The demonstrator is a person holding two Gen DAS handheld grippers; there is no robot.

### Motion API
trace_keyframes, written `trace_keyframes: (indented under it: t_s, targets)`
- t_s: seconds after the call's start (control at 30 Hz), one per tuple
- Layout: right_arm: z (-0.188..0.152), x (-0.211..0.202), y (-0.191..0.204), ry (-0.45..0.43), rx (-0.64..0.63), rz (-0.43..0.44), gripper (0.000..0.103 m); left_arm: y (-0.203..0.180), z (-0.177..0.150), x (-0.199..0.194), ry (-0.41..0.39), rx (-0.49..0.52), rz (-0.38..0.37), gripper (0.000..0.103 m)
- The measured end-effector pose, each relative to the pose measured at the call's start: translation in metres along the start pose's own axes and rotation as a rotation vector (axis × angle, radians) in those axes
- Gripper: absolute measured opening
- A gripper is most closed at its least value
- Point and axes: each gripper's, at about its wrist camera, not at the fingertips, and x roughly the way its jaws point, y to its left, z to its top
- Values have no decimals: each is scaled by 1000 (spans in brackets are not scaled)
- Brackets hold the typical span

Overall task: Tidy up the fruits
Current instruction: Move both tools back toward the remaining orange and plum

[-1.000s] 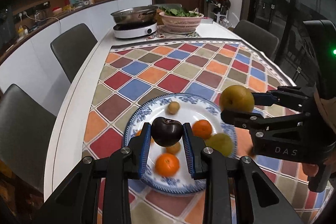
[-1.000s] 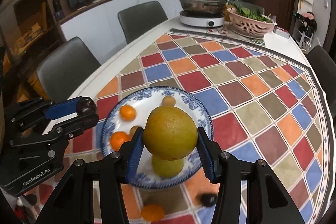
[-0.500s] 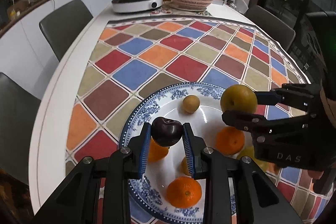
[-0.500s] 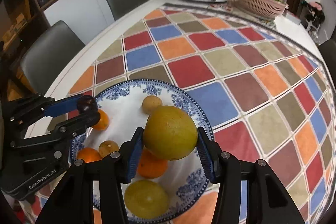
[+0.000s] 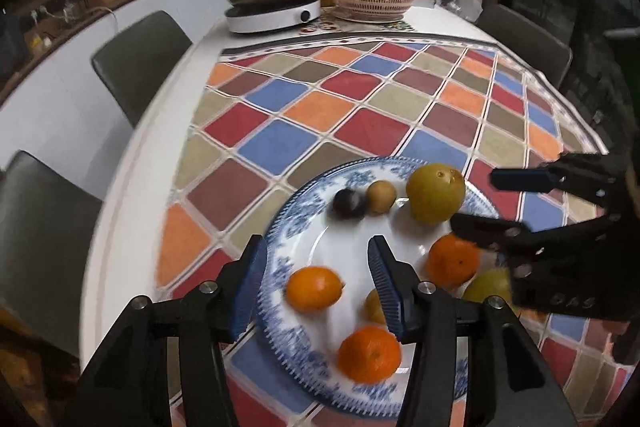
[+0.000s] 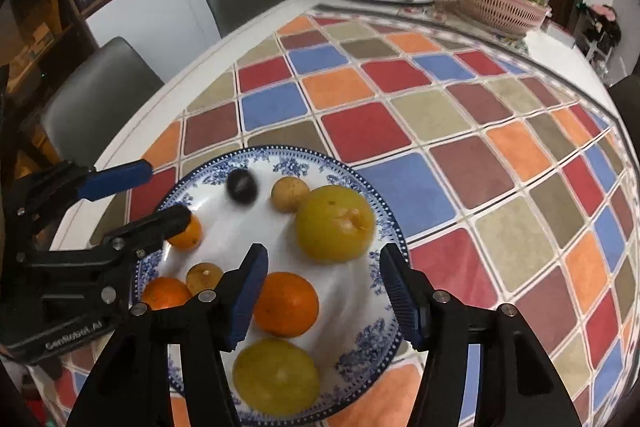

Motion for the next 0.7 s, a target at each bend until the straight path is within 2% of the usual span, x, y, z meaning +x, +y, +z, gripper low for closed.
trace_keyframes:
  t_s: [0.13, 0.23, 0.3, 0.5, 0.6, 0.7]
  targets:
    - [-11, -22, 3, -50, 3, -18, 59, -7, -10, -27, -38, 30, 61, 59]
    - [-20, -41, 6, -90, 6, -35, 61, -11, -18, -50, -66, 11, 60, 61]
    - [-27, -54, 8, -121, 17, -39, 69, -15, -23, -64, -88, 7, 75, 65]
    - [-50, -99, 15, -217, 12, -76, 69, -29, -36, -105, -154, 0, 115, 77]
    - [-62, -118, 15, -255, 12, -98, 75, -37, -47, -124, -187, -8, 127, 84]
    - [-77, -134, 18, -284, -11, -129, 75, -45, -59, -138, -205, -19, 126, 86]
